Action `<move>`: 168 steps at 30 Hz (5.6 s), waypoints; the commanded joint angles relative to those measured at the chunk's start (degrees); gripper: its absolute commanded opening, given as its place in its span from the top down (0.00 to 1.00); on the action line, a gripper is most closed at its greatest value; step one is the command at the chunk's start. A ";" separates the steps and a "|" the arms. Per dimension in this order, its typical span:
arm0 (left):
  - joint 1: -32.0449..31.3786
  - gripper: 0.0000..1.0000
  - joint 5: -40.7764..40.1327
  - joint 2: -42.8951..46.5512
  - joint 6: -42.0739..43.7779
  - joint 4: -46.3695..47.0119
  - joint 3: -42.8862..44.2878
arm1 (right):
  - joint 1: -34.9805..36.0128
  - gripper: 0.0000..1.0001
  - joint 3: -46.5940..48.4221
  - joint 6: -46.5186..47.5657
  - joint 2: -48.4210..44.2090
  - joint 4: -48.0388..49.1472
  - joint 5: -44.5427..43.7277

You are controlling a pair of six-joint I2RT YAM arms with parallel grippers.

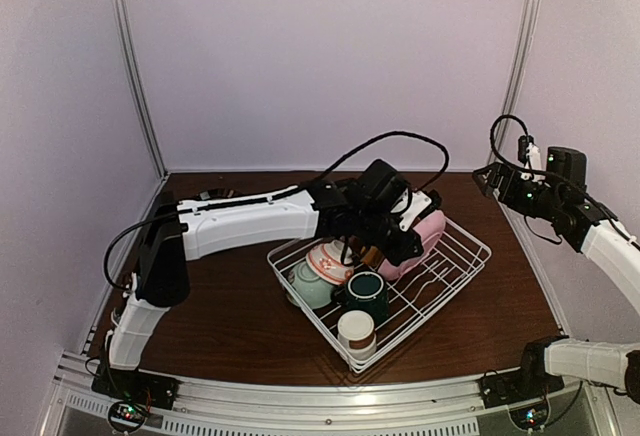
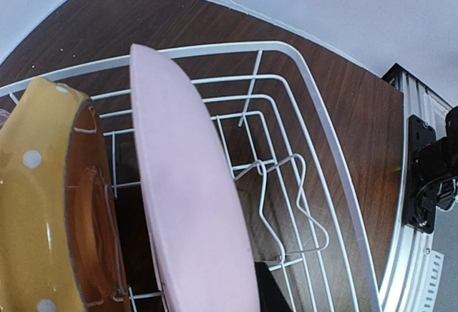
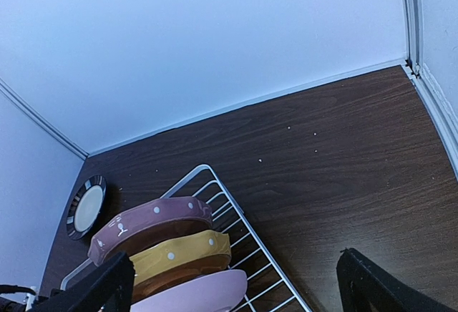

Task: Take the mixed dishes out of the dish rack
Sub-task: Grab the plate from the dish rack, then place the plate on the plate, then grab the plate from the dish rack.

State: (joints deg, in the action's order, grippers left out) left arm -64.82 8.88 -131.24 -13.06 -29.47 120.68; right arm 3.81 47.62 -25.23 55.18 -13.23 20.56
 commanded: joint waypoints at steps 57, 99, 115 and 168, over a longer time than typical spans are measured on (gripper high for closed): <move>27.18 1.00 -44.33 31.82 0.33 -10.88 -28.85 | 6.30 0.00 4.64 4.01 3.59 -2.07 -1.37; 35.33 0.70 -42.69 9.36 4.89 -8.85 -24.79 | 6.44 0.00 5.21 3.08 4.32 -0.72 -0.19; 36.50 0.33 -32.60 10.55 4.63 -8.82 -25.30 | 6.47 0.00 5.11 3.30 4.08 -1.22 -0.73; 1.52 0.26 -13.10 15.46 9.68 1.68 -11.30 | 6.42 0.00 2.86 4.07 2.92 -1.52 -2.58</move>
State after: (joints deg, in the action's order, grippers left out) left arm -62.19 -1.72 -112.01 -3.90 -27.14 106.50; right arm 9.89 51.40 -21.34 59.13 -14.72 19.22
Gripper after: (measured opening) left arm 0.749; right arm 0.996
